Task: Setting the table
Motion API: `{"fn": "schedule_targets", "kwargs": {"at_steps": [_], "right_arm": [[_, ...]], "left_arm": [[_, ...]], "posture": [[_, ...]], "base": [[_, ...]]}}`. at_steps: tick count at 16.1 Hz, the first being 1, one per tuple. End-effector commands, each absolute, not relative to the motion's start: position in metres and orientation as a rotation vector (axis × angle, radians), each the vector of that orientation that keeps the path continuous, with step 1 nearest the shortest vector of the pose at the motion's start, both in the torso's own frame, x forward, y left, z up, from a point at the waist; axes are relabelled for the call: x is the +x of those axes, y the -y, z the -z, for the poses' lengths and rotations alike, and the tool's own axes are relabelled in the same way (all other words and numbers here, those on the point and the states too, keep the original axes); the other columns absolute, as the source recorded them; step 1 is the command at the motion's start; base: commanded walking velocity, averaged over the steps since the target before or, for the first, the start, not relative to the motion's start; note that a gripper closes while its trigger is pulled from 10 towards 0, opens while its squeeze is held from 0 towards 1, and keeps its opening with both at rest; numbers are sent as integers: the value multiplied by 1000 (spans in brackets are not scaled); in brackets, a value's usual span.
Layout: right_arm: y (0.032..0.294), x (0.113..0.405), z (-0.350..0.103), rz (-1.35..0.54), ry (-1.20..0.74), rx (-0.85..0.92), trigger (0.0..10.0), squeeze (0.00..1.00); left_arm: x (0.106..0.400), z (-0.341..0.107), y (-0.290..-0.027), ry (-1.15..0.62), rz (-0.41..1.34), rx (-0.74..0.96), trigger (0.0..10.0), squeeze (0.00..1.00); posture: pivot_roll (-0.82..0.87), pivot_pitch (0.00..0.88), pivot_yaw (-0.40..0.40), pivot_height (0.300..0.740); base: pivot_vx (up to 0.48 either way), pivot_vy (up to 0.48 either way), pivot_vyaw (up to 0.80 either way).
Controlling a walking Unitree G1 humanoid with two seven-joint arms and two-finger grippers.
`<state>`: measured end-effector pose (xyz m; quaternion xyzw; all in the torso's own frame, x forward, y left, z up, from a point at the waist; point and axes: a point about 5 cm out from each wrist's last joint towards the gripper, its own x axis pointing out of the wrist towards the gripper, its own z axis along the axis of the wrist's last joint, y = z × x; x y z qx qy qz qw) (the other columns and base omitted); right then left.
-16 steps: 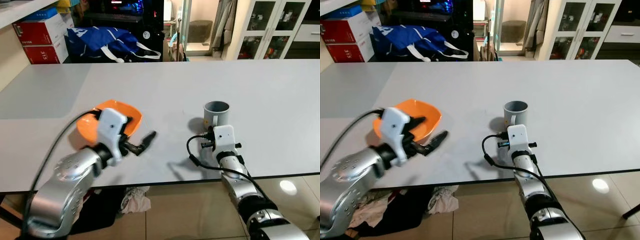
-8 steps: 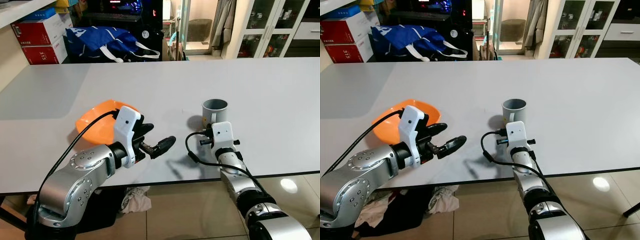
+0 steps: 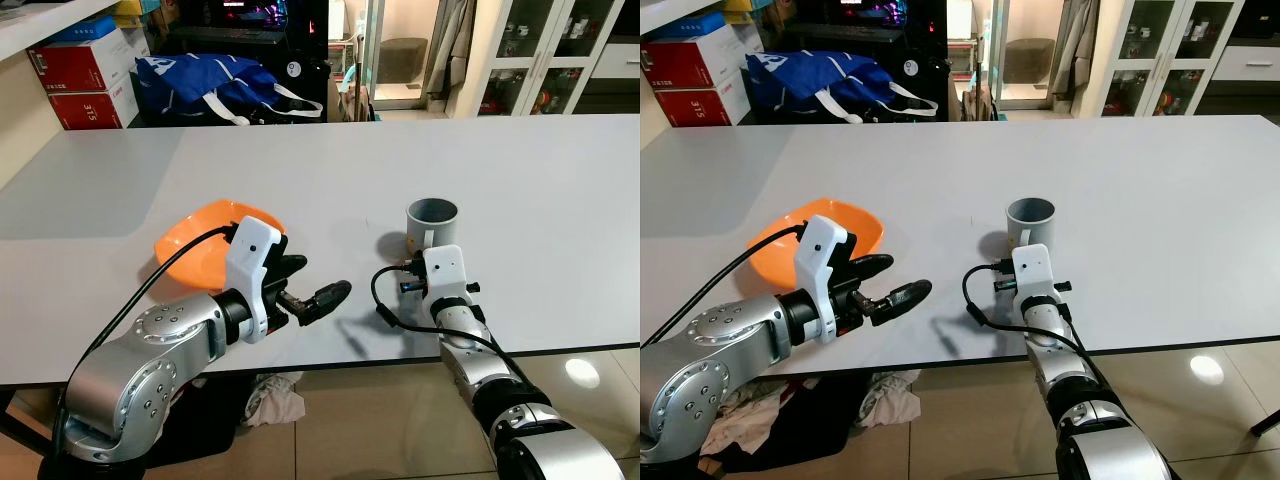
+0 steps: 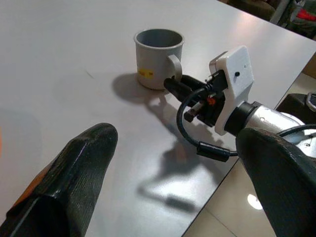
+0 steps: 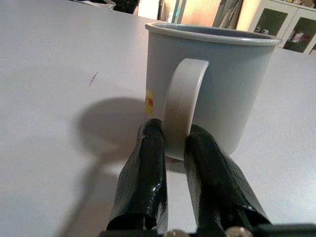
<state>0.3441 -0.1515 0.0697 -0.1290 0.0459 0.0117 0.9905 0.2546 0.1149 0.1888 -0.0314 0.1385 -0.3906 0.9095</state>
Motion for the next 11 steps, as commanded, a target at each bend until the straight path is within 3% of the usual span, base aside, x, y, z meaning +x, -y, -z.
{"fn": "schedule_targets", "kwargs": {"at_steps": [1, 2, 3, 10, 11], "right_arm": [[155, 342, -62, -10, -144, -250, 10000, 302], [156, 341, -62, -7, -146, -251, 10000, 941], [157, 341, -62, 0, -148, -254, 10000, 1000], [161, 344, -69, 6, -103, -248, 10000, 1000], [161, 345, -74, 6, -68, -288, 10000, 961]], "left_arm": [[252, -192, -118, -279, 800, -62, 10000, 0], [252, -192, -118, -280, 800, -62, 10000, 0], [252, -192, -117, -280, 800, -63, 10000, 0], [254, -192, -118, -277, 785, -71, 10000, 0], [256, -192, -118, -268, 775, -74, 10000, 0]], "posture": [[124, 0, 68, 736], [123, 0, 68, 736], [121, 0, 66, 736], [106, 0, 56, 736], [97, 0, 51, 736]], "base": [[0, 0, 0], [0, 0, 0], [0, 0, 0], [0, 0, 0], [0, 0, 0]]}}
